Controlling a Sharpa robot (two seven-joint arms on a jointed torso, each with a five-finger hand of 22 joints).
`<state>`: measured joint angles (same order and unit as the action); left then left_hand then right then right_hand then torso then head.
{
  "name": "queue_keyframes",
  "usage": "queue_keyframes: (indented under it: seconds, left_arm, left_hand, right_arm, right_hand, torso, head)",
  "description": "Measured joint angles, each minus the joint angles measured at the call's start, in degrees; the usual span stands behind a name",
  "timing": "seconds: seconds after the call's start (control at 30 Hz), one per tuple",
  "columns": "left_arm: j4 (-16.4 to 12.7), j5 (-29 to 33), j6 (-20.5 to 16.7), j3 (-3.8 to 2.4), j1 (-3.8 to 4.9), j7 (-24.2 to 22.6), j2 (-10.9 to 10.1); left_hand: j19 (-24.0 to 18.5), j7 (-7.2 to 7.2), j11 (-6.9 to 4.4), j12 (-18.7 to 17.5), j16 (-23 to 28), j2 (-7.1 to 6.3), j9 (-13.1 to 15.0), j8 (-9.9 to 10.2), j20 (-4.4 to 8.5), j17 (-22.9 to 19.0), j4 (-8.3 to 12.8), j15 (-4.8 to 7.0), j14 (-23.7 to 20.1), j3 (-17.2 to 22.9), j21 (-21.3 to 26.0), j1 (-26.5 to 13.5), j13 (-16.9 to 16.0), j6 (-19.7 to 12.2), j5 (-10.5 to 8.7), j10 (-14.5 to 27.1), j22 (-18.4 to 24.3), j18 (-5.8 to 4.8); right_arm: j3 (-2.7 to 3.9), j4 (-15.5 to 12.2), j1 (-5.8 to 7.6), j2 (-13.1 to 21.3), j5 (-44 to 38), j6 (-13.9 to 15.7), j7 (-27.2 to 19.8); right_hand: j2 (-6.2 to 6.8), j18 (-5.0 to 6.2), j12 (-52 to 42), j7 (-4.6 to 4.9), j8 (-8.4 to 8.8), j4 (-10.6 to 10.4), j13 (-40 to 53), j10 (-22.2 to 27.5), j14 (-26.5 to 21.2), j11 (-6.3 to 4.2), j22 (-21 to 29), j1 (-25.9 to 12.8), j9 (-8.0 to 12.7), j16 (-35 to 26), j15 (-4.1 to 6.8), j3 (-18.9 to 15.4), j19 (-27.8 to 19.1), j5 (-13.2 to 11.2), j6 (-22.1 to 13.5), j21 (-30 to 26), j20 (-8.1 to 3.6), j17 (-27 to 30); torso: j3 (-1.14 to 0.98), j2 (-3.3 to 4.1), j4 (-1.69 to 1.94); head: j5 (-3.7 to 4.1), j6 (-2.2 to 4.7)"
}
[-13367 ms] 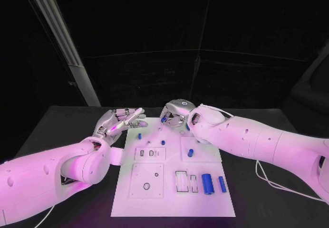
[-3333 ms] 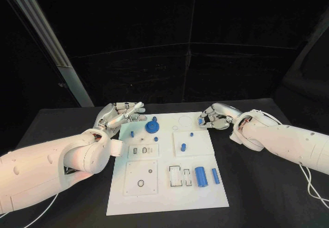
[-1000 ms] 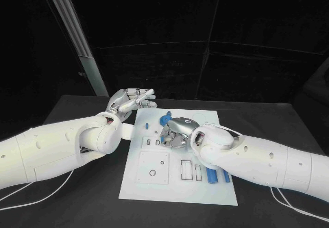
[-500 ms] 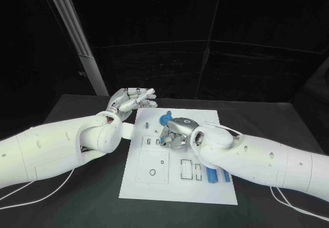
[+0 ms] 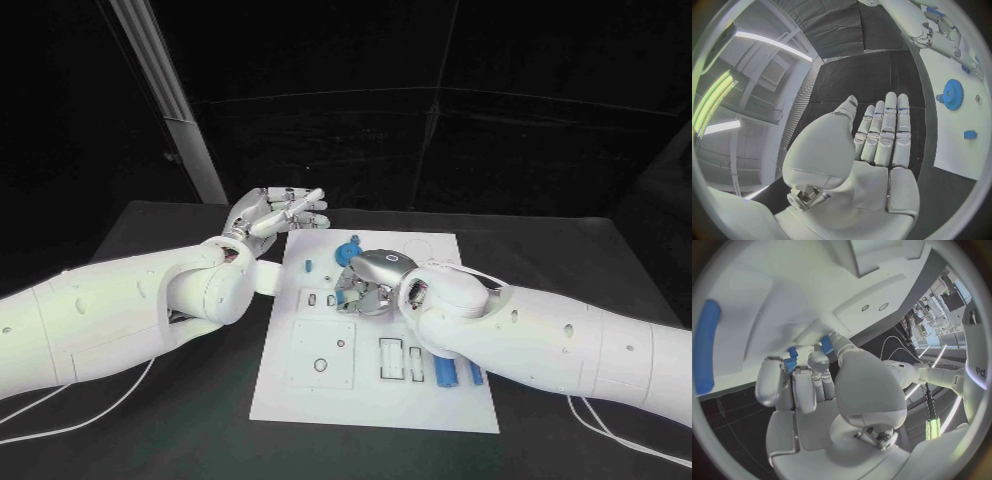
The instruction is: Assemble the parts on the task board
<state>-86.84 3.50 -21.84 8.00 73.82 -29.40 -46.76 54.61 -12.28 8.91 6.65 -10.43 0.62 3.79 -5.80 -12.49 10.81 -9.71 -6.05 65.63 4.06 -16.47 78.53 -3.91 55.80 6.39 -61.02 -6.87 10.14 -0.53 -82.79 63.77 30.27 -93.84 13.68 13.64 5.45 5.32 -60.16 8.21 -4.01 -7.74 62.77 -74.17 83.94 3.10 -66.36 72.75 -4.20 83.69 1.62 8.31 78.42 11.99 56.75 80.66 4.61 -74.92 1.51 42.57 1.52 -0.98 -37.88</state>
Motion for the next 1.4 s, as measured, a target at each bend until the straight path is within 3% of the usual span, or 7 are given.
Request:
queue_keyframes:
  seconds: [0.5,0.77,0.9,1.03,1.17,1.27,1.4]
  left_arm:
    - [0.28,0.02,0.23,0.00,0.00,0.29,0.01]
    - [0.94,-3.84,1.41,0.00,0.00,3.65,-0.68]
    - [1.71,-10.33,4.42,0.00,0.07,10.78,-0.91]
    - [2.43,-19.47,9.20,-0.02,0.58,20.84,-0.77]
    - [3.22,-28.44,14.40,-0.01,1.14,31.12,0.60]
    - [3.59,-34.63,18.49,-0.01,1.82,38.24,1.96]
    - [4.58,-41.82,23.59,-0.01,2.84,46.32,4.12]
  left_hand:
    - [1.29,0.00,0.00,-0.45,-0.57,0.00,0.00,0.29,0.04,0.76,0.26,0.07,1.79,-0.06,-0.24,0.00,-0.01,0.00,0.00,0.00,-0.07,0.00]
    - [14.22,2.91,-3.54,1.64,-13.87,0.02,0.34,0.00,5.16,10.36,-0.12,5.25,17.76,-0.76,-9.44,-1.72,-1.42,3.74,0.00,-8.00,-4.40,0.00]
    - [20.14,4.92,-5.96,6.39,-50.99,1.94,0.65,-0.54,7.78,46.50,-5.34,7.32,18.30,-3.26,-16.97,-8.97,-5.14,5.74,-2.38,-15.48,-8.69,0.00]
    - [21.51,5.23,-6.86,13.90,-68.07,3.11,1.40,-2.27,9.03,62.54,-6.68,7.75,18.32,-6.63,-28.80,-11.17,-12.03,6.04,-2.57,-16.31,-20.09,-0.47]
    - [22.15,6.40,-8.20,28.52,-75.78,3.95,3.30,-6.53,9.60,64.14,-6.76,8.41,18.42,-10.34,-42.77,-11.96,-24.93,6.26,-2.57,-13.48,-36.05,-1.74]
    - [23.71,7.53,-8.90,50.94,-78.80,5.42,6.30,-11.63,9.72,64.14,-6.63,9.37,18.37,-12.62,-51.57,-12.24,-47.18,6.21,-2.57,-14.47,-47.27,-3.63]
    - [23.78,7.96,-9.03,58.81,-79.40,6.18,9.54,-16.27,9.78,64.14,-6.83,9.44,18.42,-14.25,-54.80,-11.47,-55.07,4.41,-2.57,-14.19,-51.41,-3.62]
  right_arm:
    - [-0.29,-2.89,-0.45,2.73,0.03,6.74,-0.39]
    - [-0.18,-8.30,1.11,10.45,6.63,13.37,-12.73]
    - [0.04,-8.87,3.97,13.79,15.19,12.85,-18.95]
    - [0.13,-8.47,6.35,17.27,24.64,11.15,-23.06]
    - [0.11,-7.87,7.63,20.21,34.81,9.99,-25.58]
    - [0.11,-7.22,8.17,21.64,42.02,9.51,-26.83]
    - [0.11,-6.42,8.56,22.54,49.05,8.98,-27.85]
  right_hand:
    - [-0.21,0.00,0.54,0.78,0.02,-7.83,-1.18,0.90,0.00,0.90,0.09,-2.41,-0.15,-0.17,-0.81,-11.62,-0.18,-1.67,-2.65,-0.29,0.63,0.00]
    - [-3.00,0.01,2.92,0.54,-0.43,-6.33,-3.35,3.06,0.00,0.54,3.45,3.37,-0.36,-2.63,-0.81,-11.67,-1.93,2.59,-2.41,-1.96,0.95,1.55]
    - [-4.47,1.44,12.47,0.54,-0.43,-5.10,-11.83,8.11,-0.13,0.48,12.94,6.03,-0.36,-9.18,-0.81,-12.08,-6.70,2.71,-2.41,-7.27,0.82,10.38]
    - [-5.40,1.83,19.62,0.54,-0.43,-4.41,-18.37,9.50,-1.15,0.48,20.46,7.72,-0.35,-15.62,-0.50,-12.78,-9.29,2.45,-2.41,-12.50,0.61,17.62]
    - [-5.77,3.27,21.94,0.61,-0.43,-3.93,-20.66,10.25,-2.22,0.59,27.64,8.09,-0.32,-19.99,-0.74,-13.25,-11.94,3.24,-3.42,-17.46,0.61,21.90]
    - [-5.48,3.61,22.34,0.84,-0.43,-3.62,-21.36,10.64,-2.48,0.79,30.57,8.38,-0.23,-21.25,-0.81,-13.57,-13.00,3.88,-3.99,-19.61,0.71,22.96]
    - [-5.48,3.61,22.34,0.84,-0.43,-3.70,-21.56,10.63,-2.48,0.79,31.13,8.38,-0.23,-21.25,-0.80,-13.97,-13.00,3.88,-3.99,-19.88,0.71,23.03]
  torso:
    - [-0.07,-0.03,0.02]
    - [-0.10,-0.24,-0.01]
    - [-0.25,-0.63,-0.10]
    - [-0.47,-1.12,-0.22]
    - [-0.67,-1.52,-0.23]
    - [-0.81,-1.82,-0.22]
    - [-0.99,-2.17,-0.22]
  head:
    - [0.18,0.27]
    - [-0.20,0.42]
    - [-0.51,0.16]
    - [-0.73,-0.04]
    - [-0.82,-0.34]
    - [-0.81,-0.51]
    - [-1.03,-0.70]
